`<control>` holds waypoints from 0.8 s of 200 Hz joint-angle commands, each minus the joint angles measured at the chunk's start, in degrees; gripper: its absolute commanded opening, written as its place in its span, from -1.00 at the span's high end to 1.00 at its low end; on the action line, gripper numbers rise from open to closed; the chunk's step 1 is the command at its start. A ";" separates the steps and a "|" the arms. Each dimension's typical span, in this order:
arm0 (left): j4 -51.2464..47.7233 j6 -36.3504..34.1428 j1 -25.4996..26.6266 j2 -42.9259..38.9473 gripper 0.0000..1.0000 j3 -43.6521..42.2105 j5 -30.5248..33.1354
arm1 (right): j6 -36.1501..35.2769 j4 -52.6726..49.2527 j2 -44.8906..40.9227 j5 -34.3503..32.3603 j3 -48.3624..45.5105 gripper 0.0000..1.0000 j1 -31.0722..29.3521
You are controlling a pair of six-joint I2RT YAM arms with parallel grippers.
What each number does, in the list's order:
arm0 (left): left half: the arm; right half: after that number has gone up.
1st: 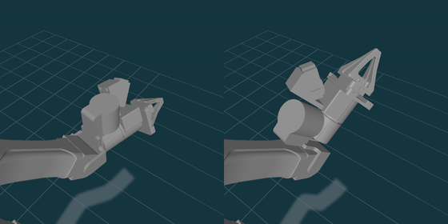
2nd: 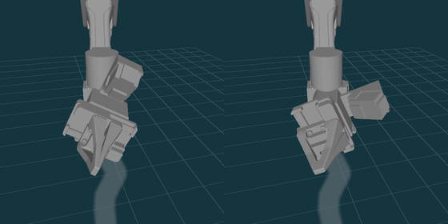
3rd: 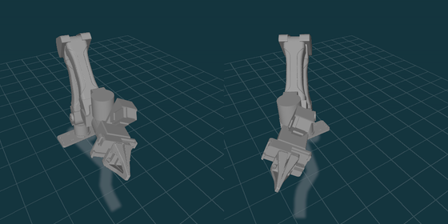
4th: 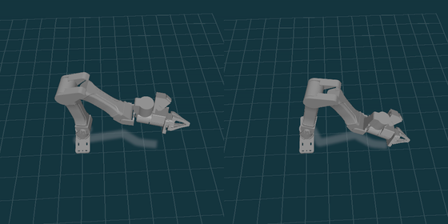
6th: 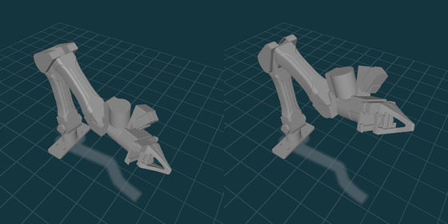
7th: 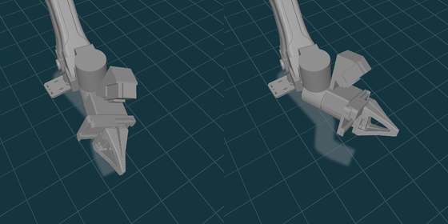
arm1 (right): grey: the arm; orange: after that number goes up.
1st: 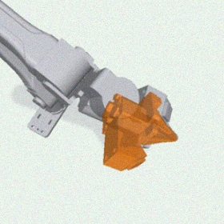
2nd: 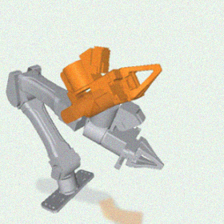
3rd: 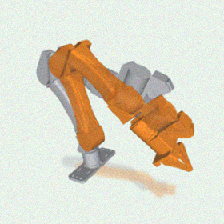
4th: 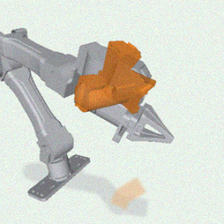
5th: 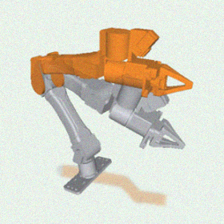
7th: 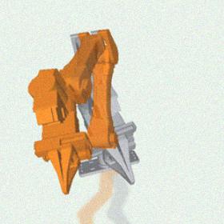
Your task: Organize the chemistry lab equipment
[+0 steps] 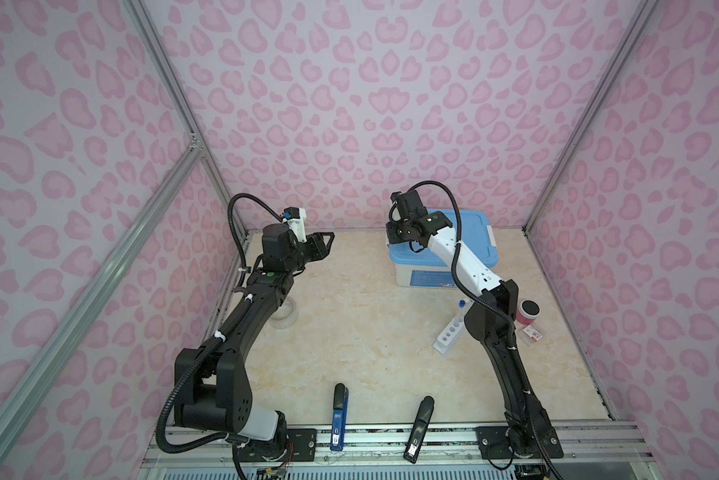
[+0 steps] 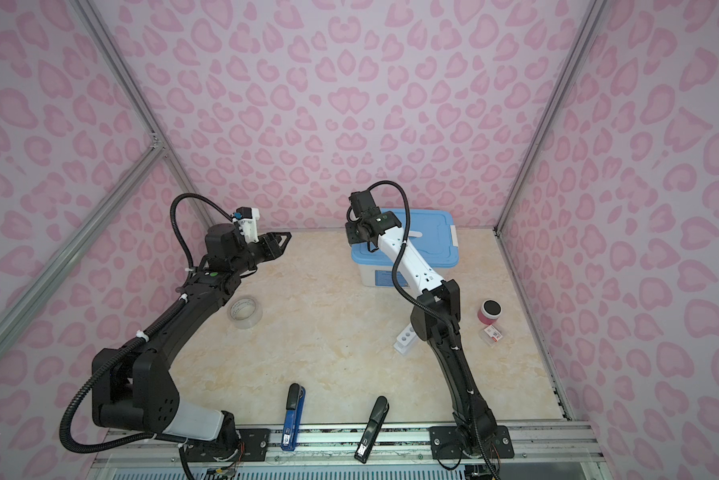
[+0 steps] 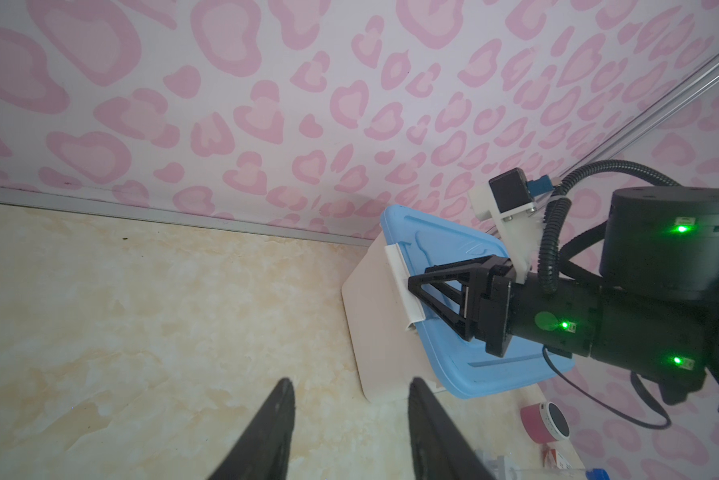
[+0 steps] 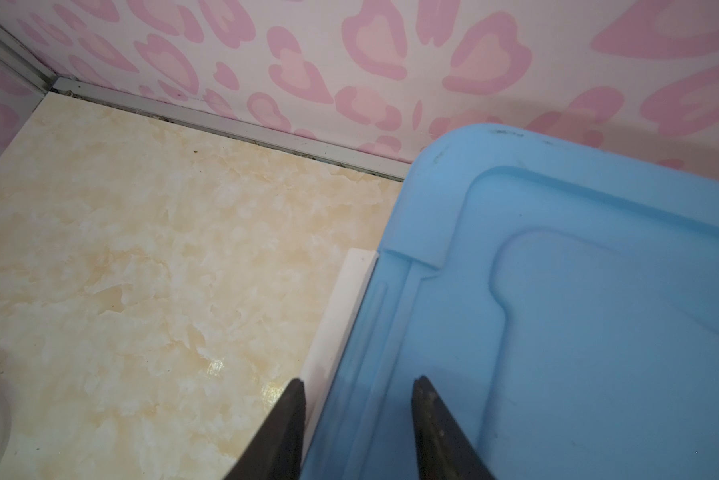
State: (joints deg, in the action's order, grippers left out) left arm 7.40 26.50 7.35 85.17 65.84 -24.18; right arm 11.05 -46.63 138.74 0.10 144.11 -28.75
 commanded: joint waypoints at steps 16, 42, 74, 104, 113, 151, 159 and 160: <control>1.57 0.13 -0.06 -0.60 0.06 0.07 -0.64 | 3.54 -4.71 0.25 0.05 -3.47 0.28 0.47; 1.43 0.05 -0.07 -0.13 0.06 0.31 -1.16 | 5.20 -4.78 -0.09 1.31 -4.28 0.36 0.83; 2.62 1.77 0.42 2.81 0.06 1.01 -3.04 | 6.90 -4.42 -0.52 3.19 -4.67 0.44 1.21; 3.15 2.95 2.13 5.41 0.06 2.52 -4.34 | 7.88 -2.44 -1.61 4.42 -7.01 0.48 1.59; 3.15 2.95 2.76 6.06 0.06 3.20 -4.29 | 8.21 -2.02 -1.80 4.81 -7.54 0.50 1.70; 3.15 3.02 5.32 8.77 0.05 5.64 -4.51 | 9.58 -0.80 -2.23 5.83 -9.34 0.58 2.04; 3.15 3.25 5.68 9.28 0.06 5.99 -4.64 | 9.81 -0.53 -2.46 5.96 -9.83 0.59 2.02; 3.15 3.27 5.71 9.34 0.06 6.02 -4.64 | 9.84 -0.55 -2.48 5.97 -9.87 0.59 2.02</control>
State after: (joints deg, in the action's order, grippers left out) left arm 8.25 29.34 12.21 93.12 70.59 -27.75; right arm 19.38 -39.46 135.41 5.82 136.11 -26.85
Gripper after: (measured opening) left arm 0.473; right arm 0.213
